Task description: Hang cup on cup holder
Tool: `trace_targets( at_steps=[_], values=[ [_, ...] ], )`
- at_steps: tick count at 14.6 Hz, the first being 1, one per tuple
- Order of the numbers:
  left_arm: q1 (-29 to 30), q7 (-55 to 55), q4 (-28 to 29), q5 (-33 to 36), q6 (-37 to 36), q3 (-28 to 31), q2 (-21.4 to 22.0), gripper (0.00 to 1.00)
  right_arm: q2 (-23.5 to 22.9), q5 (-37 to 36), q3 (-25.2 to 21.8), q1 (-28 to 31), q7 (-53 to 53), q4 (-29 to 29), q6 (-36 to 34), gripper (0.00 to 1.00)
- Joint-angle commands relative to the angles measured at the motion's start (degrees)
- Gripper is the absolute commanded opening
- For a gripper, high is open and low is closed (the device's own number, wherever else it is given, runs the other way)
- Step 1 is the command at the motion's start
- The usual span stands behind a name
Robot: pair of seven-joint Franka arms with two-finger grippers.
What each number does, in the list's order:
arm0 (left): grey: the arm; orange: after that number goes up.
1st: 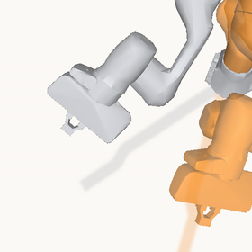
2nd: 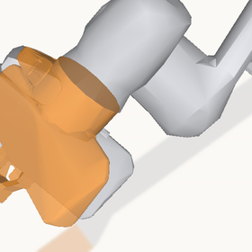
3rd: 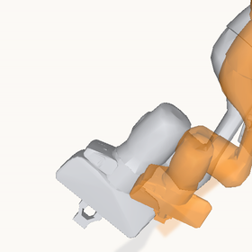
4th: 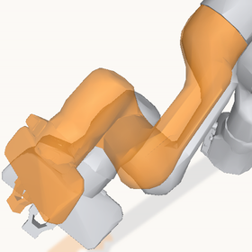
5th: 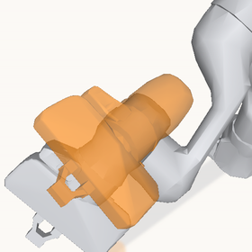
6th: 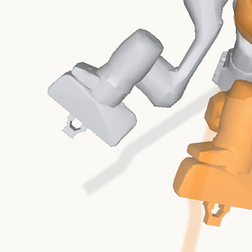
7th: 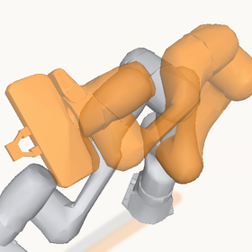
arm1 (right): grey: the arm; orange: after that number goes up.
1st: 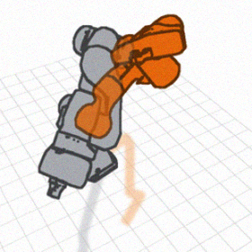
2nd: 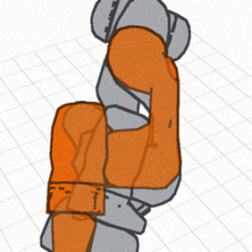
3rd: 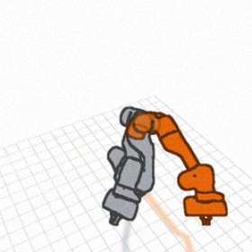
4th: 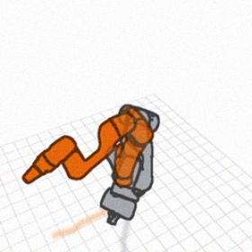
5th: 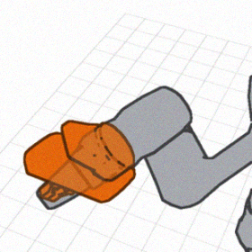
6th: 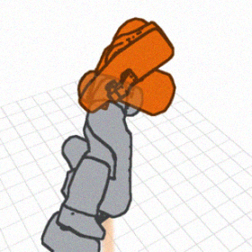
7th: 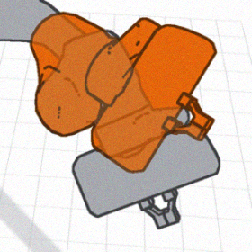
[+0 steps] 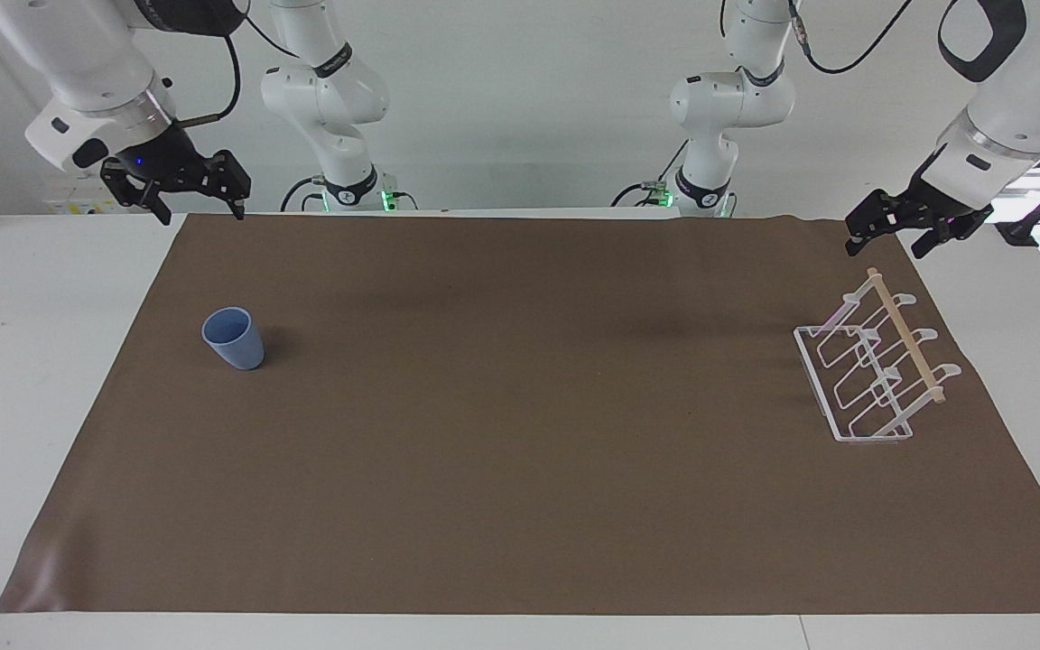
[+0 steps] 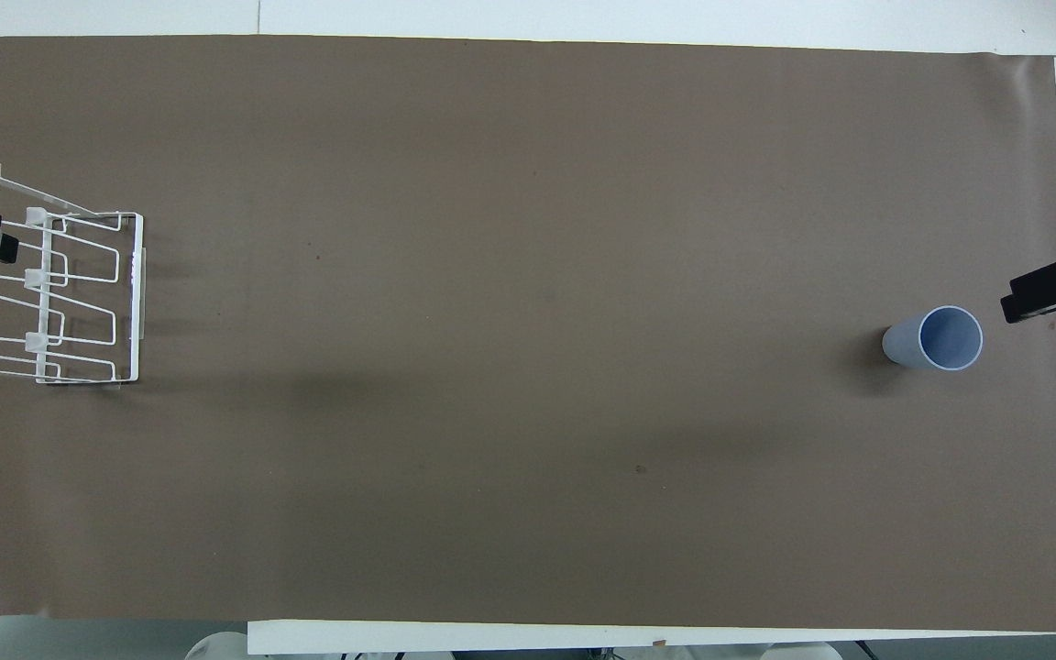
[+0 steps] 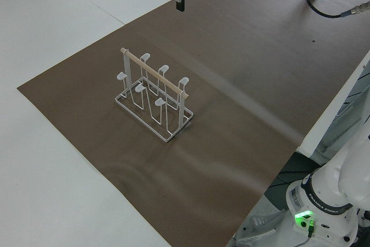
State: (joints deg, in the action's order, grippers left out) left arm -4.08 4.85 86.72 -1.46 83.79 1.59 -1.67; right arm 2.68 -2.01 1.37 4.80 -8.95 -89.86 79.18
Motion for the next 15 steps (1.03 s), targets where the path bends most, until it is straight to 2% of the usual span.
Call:
trace_targets(
  at_steps=[1,4,7,8,9,10,12,15],
  values=[
    [-0.1,-0.6,0.7,0.0,-0.4,0.1,0.9,1.0,1.4,0.1,0.3,0.5,-1.2,-1.6,0.5,1.0],
    [-0.1,-0.6,0.7,0.0,-0.4,0.1,0.9,1.0,1.8,0.1,0.3,0.3,-1.2,-2.1,0.4,1.0],
    [-0.1,-0.6,0.7,0.0,-0.5,0.1,0.9,1.0,3.6,0.0,0.1,1.1,-3.0,-6.1,3.4,1.0],
    [-0.1,-0.6,0.7,0.0,-0.4,0.1,0.9,1.0,4.7,0.0,-0.1,1.7,-4.3,-9.4,6.0,1.0],
    [-0.1,-0.6,0.7,0.0,-0.4,0.1,0.9,1.0,6.8,0.0,-0.2,4.0,-5.5,-15.4,12.2,1.0],
    [-0.1,-0.6,0.7,0.0,-0.5,0.1,0.9,1.0,7.8,0.0,-0.3,5.6,-8.1,-17.5,15.4,1.0],
    [-0.1,-0.6,0.7,0.0,-0.4,0.1,0.9,1.0,7.0,-0.3,-0.3,8.7,-11.3,-18.6,17.4,1.0],
    [-0.1,-0.6,0.7,0.0,-0.4,0.1,0.9,1.0,6.2,-0.3,-0.3,9.4,-12.7,-25.7,26.6,1.0]
  ],
)
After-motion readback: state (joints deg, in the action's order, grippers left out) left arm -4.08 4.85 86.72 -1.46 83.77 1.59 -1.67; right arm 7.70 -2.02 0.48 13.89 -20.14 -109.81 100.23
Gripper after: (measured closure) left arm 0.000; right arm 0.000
